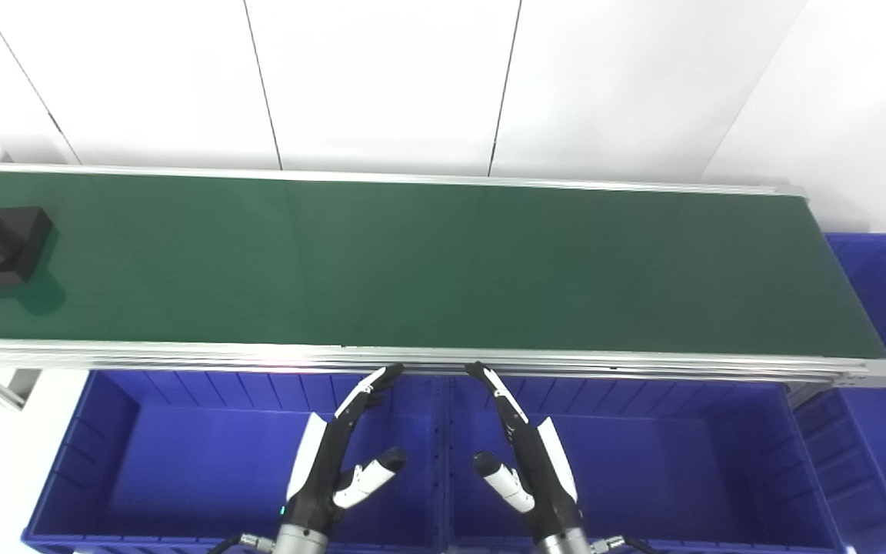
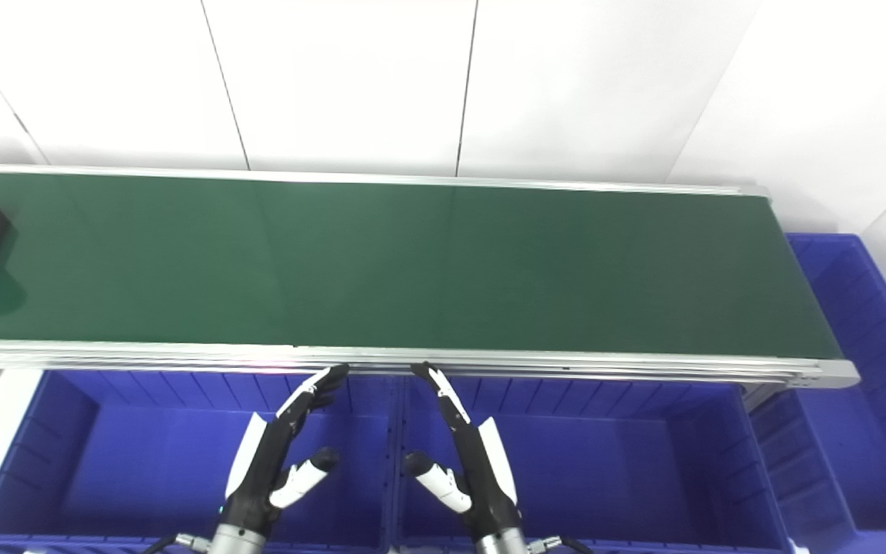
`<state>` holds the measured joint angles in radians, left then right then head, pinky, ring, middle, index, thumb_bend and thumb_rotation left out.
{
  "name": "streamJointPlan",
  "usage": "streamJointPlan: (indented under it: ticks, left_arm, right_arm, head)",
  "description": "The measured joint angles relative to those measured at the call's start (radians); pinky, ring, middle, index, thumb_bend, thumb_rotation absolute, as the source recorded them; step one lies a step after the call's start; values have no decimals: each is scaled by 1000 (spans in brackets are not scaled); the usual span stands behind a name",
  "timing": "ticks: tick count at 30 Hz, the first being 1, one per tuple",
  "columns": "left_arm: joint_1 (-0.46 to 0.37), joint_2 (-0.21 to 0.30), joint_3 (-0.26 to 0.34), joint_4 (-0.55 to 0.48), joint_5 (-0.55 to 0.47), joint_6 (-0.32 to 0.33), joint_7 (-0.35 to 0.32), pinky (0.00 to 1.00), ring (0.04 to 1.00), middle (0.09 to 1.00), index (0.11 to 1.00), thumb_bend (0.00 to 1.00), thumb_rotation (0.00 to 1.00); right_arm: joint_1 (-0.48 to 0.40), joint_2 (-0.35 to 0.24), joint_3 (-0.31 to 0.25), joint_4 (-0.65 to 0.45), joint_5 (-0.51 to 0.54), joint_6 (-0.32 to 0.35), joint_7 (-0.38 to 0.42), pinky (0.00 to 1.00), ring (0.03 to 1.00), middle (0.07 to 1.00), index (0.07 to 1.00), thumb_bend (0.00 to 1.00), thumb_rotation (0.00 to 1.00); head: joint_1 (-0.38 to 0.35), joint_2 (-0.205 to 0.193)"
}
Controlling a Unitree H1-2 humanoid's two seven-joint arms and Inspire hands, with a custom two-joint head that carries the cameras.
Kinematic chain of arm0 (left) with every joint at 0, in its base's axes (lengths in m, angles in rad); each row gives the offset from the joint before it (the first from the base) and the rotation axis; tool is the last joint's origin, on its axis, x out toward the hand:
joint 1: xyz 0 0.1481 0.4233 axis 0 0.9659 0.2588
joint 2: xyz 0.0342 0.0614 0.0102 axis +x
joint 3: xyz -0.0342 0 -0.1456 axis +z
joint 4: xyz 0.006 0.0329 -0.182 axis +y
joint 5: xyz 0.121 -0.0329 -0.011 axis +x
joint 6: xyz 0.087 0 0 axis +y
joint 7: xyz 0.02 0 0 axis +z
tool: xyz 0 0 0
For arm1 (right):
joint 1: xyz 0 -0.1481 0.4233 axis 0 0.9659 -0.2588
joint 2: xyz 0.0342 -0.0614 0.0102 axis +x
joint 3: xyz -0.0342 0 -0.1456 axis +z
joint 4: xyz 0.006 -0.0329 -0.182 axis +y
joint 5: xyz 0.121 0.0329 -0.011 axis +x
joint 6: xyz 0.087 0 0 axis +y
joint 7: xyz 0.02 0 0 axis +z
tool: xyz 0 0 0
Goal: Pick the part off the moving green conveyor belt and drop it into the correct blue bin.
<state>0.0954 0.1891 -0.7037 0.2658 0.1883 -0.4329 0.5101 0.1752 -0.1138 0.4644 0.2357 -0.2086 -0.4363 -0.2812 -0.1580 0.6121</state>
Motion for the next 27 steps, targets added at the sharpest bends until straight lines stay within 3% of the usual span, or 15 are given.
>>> streamJointPlan:
  ticks: [14, 16, 26, 27]
  left_arm:
    - [-11, 27, -39, -5, -3, 0, 35, 826, 873, 879, 839, 743, 938]
    - [-17, 31, -44, -5, 0, 0, 37, 836, 880, 887, 852, 754, 953]
    - [-40, 28, -96, 36, 33, -2, 68, 905, 952, 959, 930, 834, 960]
    - [-40, 28, -100, 35, 34, -2, 67, 918, 960, 967, 938, 833, 967]
  right_arm:
    - [17, 21, -16, -1, 17, 0, -4, 899, 919, 911, 875, 845, 924]
    - [19, 18, -17, -2, 16, 0, -4, 895, 919, 912, 880, 846, 934]
    - [16, 2, -10, 7, 15, 0, -36, 897, 916, 908, 879, 850, 937]
    - [17, 2, -8, 6, 18, 0, -37, 900, 919, 910, 881, 855, 935]
  head:
    - [-18, 9]
    - [-6, 21]
    - [3, -5]
    - [5, 12]
